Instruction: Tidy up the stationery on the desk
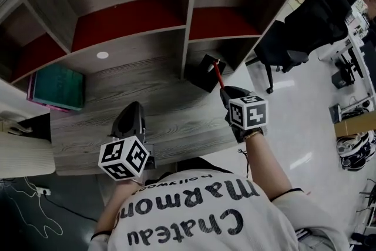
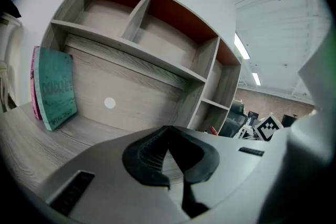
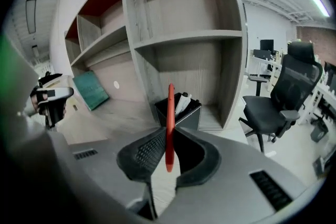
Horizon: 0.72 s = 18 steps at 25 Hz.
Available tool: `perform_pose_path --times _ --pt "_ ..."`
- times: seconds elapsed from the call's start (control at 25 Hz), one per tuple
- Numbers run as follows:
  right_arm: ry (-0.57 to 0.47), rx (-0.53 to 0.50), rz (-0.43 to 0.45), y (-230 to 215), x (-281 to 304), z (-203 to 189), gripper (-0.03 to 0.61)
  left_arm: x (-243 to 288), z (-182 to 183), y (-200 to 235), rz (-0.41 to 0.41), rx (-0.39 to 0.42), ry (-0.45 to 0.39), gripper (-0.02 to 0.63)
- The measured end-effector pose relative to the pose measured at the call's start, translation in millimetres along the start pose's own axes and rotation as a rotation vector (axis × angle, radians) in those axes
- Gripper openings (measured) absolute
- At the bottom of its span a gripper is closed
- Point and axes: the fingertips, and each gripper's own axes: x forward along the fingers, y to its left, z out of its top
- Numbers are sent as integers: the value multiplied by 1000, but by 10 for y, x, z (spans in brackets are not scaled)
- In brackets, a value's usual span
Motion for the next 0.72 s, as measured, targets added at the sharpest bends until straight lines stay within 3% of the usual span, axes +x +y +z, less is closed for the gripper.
perform_pose_path --times 0.2,0.72 --pt "128 -191 -30 -117 74 -57 57 24 -5 35 14 -2 1 11" --pt "382 -557 -43 -220 86 -41 57 14 82 84 40 1 -17 11"
